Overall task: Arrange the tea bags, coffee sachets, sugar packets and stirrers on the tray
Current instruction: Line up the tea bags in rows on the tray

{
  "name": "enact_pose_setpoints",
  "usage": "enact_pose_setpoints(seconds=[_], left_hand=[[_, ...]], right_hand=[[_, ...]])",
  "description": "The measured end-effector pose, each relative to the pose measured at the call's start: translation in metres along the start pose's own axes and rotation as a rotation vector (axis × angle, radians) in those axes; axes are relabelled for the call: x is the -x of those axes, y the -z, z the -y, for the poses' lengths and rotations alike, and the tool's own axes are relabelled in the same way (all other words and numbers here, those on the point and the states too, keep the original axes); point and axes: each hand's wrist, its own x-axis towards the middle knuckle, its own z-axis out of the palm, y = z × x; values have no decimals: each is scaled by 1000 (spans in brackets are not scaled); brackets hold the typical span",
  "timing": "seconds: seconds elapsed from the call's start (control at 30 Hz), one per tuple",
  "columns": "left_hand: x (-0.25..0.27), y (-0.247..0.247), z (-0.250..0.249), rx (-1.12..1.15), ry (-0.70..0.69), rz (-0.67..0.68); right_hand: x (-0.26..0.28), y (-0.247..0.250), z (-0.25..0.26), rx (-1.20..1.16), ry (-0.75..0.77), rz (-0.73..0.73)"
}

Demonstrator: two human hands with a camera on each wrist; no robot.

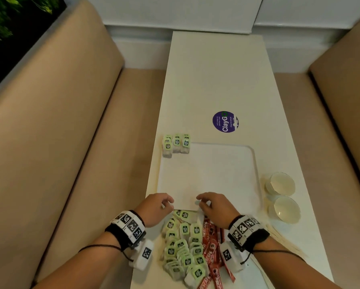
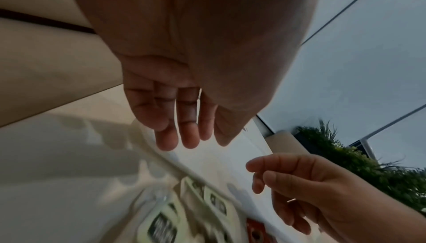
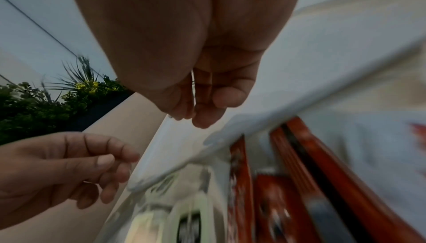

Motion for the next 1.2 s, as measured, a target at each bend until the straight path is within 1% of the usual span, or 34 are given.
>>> enact_pose_setpoints(seconds=[0.1, 0.27, 0.43, 0.5, 0.63, 0.8, 0.93, 1.03, 1.2], left_hand=[[17, -12, 1, -52, 4, 19], [40, -28, 0, -82, 1, 54], [56, -36, -18, -186, -106, 73], [60, -39, -22, -221, -127, 94], [60, -44, -23, -291, -129, 111], [62, -41, -30, -299, -187, 102], [64, -41, -31, -303, -167, 112], [65, -45, -30, -325, -151, 118], [64, -46, -32, -334, -161, 107]], right_hand=[[24, -9, -5, 23, 8, 8], [54, -20, -7, 63, 38, 122], [65, -26, -8, 113, 68, 166], [68, -26, -7, 137, 84, 177], [69, -25, -2, 149, 86, 191], [71, -24, 0, 160, 90, 185], [72, -22, 2, 151, 77, 199], [73, -27, 1, 187, 91, 204], [74, -28, -4, 182, 109, 162]])
